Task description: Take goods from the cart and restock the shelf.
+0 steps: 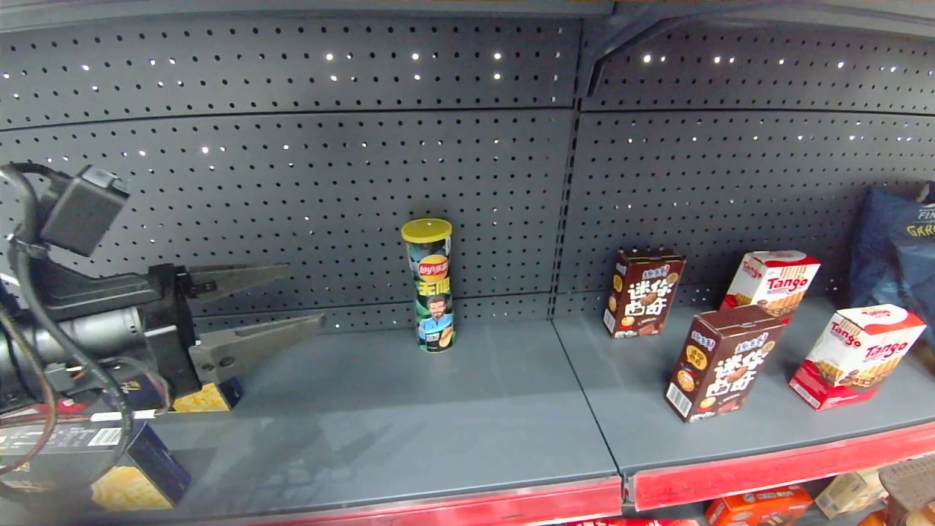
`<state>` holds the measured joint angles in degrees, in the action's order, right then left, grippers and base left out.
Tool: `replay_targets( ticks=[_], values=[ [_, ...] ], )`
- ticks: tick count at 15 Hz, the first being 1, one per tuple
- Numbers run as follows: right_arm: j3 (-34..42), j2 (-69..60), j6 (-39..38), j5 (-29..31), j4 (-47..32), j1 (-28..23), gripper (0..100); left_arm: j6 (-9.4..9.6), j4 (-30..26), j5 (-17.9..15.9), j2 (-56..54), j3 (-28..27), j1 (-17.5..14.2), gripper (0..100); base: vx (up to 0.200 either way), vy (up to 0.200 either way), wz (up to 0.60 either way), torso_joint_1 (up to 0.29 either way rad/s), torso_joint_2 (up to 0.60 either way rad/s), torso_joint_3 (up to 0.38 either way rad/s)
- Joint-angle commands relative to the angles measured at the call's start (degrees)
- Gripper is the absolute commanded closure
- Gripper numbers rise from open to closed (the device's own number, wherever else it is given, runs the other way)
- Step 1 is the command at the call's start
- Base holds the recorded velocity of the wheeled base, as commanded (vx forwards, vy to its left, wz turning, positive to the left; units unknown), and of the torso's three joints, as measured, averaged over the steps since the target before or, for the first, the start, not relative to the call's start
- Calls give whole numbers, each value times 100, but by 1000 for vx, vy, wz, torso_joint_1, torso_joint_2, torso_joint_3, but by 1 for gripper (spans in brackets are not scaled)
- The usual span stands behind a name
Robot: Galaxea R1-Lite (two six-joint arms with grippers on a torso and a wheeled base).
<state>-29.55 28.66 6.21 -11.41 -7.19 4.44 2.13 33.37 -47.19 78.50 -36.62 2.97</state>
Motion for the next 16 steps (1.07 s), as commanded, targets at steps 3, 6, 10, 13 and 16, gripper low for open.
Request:
replay_targets(
  ticks=[3,6,10,13,16],
  values=[
    [-24,17,-5,16,16,-4,100,15,1243,-950,1651,-100,-341,0,0,0,0,0,0,0],
    [-51,43,-5,16,7,-4,100,15,1568,-994,2232,-689,-236,0,0,0,0,0,0,0],
    [-60,122,-5,25,16,-4,100,24,1700,-1319,3049,-1541,-174,0,0,0,0,0,0,0],
    [-86,149,4,34,25,-4,100,24,1726,-1389,3576,-2007,-25,0,0,0,0,0,0,0],
    [-86,140,-5,95,25,-13,100,24,1893,-1389,4033,-2218,54,0,0,0,0,0,0,0]
  ],
)
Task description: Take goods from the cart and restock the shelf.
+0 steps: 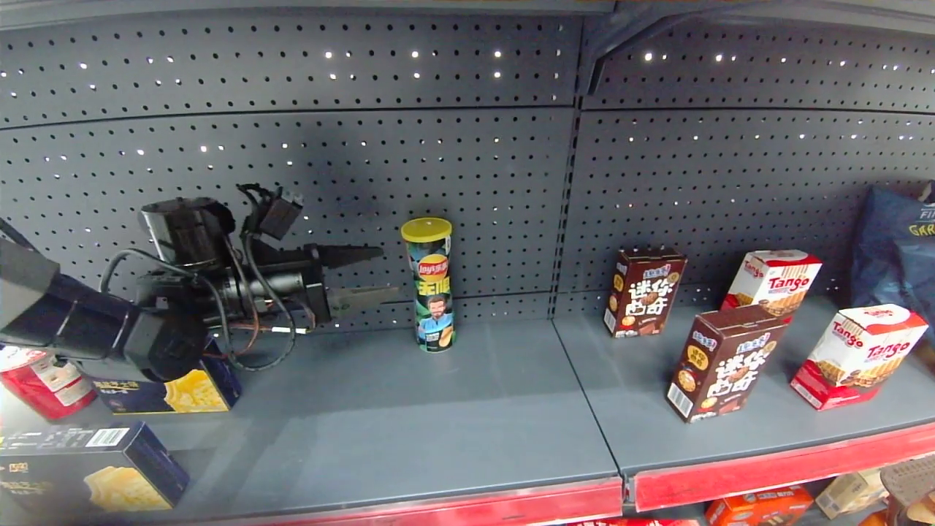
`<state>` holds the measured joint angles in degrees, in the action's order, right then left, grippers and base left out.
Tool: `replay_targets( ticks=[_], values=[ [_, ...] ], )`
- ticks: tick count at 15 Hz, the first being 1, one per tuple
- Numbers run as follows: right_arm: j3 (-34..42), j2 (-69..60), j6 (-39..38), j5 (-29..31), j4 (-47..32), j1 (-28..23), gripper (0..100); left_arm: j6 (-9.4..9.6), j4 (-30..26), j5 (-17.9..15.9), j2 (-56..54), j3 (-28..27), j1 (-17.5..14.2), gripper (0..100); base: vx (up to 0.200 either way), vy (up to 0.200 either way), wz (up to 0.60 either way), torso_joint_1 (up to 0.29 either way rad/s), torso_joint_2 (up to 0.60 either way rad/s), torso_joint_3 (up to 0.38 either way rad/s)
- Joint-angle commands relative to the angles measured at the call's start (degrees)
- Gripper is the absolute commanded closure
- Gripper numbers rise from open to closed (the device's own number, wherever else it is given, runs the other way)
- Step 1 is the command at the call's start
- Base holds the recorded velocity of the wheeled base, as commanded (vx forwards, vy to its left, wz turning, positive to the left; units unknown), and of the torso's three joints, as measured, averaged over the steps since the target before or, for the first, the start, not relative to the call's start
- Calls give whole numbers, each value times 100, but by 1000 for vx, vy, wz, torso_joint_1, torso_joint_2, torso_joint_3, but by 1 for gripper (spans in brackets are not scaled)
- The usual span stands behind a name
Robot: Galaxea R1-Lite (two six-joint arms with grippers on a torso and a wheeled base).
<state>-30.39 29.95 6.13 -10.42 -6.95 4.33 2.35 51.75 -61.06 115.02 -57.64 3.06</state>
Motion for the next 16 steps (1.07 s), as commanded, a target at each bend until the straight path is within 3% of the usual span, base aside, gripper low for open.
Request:
replay_targets(
  ticks=[1,16],
  values=[
    [7,19,2,-4,1,-2,100,2,178,-2,530,-186,54,0,0,0,0,0,0,0],
    [-2,213,11,-21,18,51,100,-16,116,-2,1471,-1268,125,0,0,0,0,0,0,0]
  ],
)
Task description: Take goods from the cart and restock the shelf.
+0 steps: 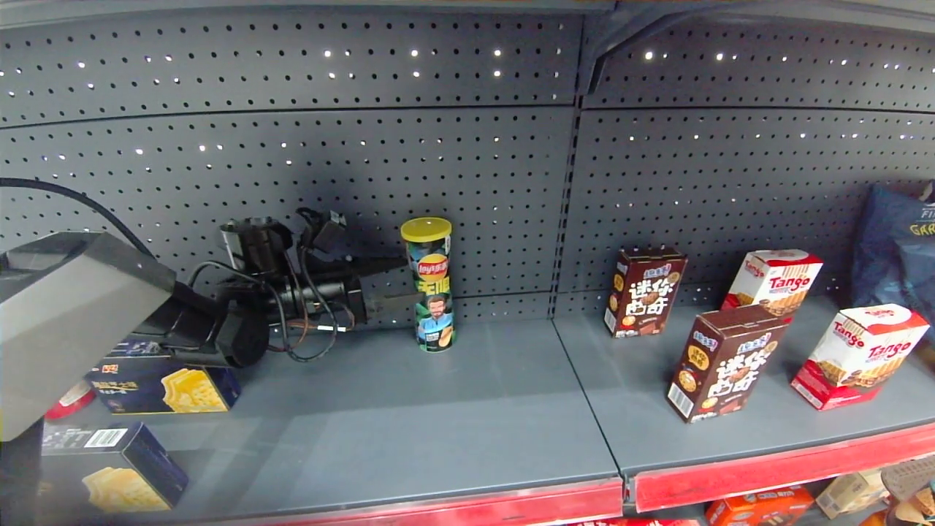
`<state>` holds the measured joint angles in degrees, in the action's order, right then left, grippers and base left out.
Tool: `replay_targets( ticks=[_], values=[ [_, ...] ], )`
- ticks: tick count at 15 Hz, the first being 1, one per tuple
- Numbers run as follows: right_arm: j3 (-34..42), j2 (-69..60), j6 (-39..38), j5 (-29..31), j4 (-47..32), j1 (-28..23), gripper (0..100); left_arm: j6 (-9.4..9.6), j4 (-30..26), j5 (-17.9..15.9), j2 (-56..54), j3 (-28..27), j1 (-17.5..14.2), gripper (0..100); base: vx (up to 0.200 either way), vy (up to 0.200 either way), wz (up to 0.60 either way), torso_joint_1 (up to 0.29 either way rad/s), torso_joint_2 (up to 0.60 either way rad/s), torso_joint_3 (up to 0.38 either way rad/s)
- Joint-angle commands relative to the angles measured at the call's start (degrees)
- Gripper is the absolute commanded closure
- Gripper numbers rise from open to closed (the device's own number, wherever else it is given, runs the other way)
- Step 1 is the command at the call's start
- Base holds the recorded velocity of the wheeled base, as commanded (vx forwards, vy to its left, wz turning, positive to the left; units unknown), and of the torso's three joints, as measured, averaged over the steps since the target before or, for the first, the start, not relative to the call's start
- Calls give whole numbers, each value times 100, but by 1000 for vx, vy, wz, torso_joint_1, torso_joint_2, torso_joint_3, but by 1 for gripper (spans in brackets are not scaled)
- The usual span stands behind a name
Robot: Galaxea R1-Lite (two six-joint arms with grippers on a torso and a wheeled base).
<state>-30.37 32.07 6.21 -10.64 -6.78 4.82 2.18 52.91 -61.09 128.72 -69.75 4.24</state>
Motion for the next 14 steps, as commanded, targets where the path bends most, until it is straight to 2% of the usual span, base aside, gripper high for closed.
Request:
replay_targets(
  ticks=[1,14],
  values=[
    [-4,1,4,1,1,2,100,2,-8,0,162,-100,6,0,0,0,0,0,0,0],
    [40,-52,4,18,1,2,100,-7,-193,18,575,-504,253,0,0,0,0,0,0,0]
  ],
)
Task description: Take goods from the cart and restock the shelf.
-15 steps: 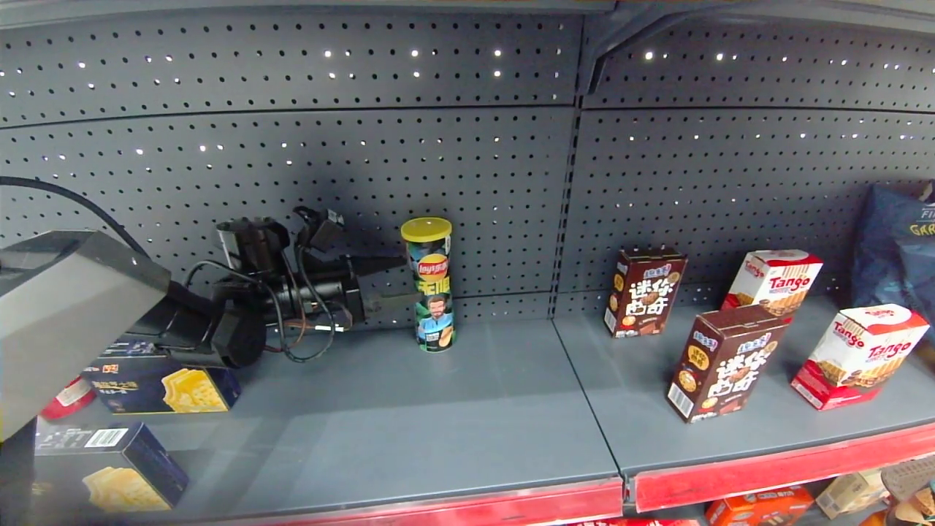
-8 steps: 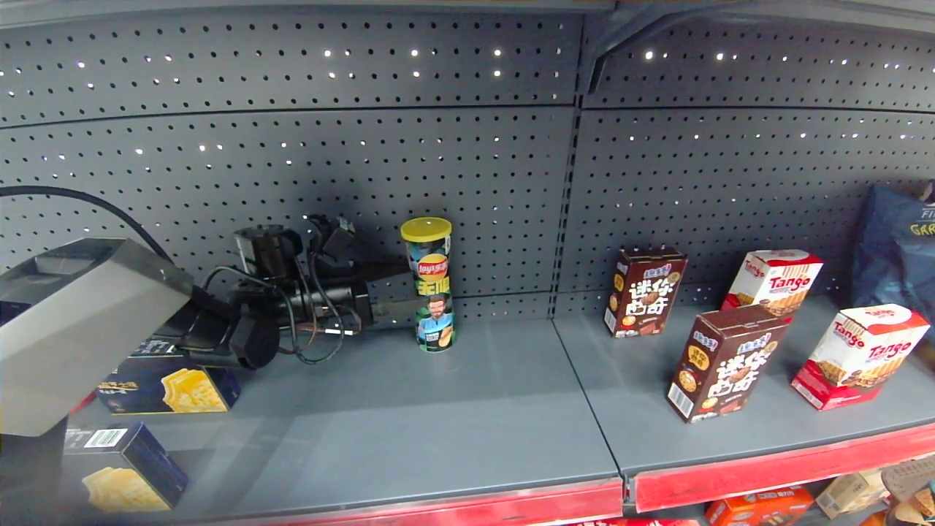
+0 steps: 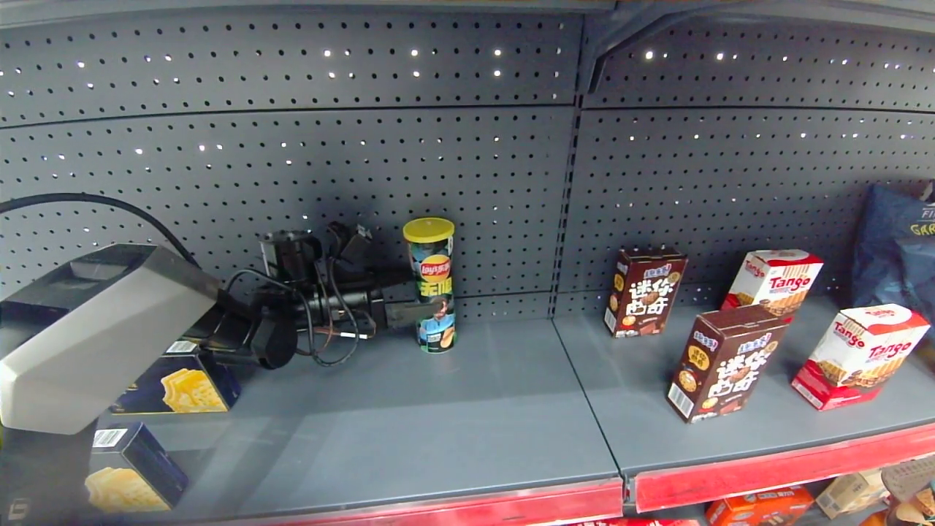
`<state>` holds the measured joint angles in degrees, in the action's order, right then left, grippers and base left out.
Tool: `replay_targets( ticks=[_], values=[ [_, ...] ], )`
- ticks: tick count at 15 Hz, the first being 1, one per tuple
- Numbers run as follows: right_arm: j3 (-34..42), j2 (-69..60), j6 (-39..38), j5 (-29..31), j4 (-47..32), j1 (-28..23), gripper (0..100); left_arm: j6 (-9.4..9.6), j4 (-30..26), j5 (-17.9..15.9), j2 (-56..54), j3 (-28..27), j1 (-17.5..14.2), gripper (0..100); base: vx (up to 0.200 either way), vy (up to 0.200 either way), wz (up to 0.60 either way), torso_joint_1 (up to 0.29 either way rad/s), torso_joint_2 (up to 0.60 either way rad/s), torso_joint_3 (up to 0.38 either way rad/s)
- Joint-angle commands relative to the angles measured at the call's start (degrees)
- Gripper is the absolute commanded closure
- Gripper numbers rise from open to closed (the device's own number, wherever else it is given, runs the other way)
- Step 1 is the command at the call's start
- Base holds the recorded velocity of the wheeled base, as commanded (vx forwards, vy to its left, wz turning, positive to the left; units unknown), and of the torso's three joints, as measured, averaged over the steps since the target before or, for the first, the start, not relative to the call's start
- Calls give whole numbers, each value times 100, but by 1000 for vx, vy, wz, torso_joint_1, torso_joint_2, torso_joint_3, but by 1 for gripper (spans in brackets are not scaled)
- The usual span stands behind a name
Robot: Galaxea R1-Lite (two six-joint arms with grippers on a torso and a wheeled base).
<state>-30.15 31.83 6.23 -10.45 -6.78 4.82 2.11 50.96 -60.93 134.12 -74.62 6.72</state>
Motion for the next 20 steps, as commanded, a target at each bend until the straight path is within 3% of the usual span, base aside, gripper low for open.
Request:
replay_targets(
  ticks=[1,20],
  values=[
    [35,-36,1,-1,1,-7,100,0,2,2,62,-18,-4,0,0,0,0,0,0,0],
    [132,-10,-16,-1,-8,-24,100,18,2,46,773,-360,172,0,0,0,0,0,0,0]
  ],
)
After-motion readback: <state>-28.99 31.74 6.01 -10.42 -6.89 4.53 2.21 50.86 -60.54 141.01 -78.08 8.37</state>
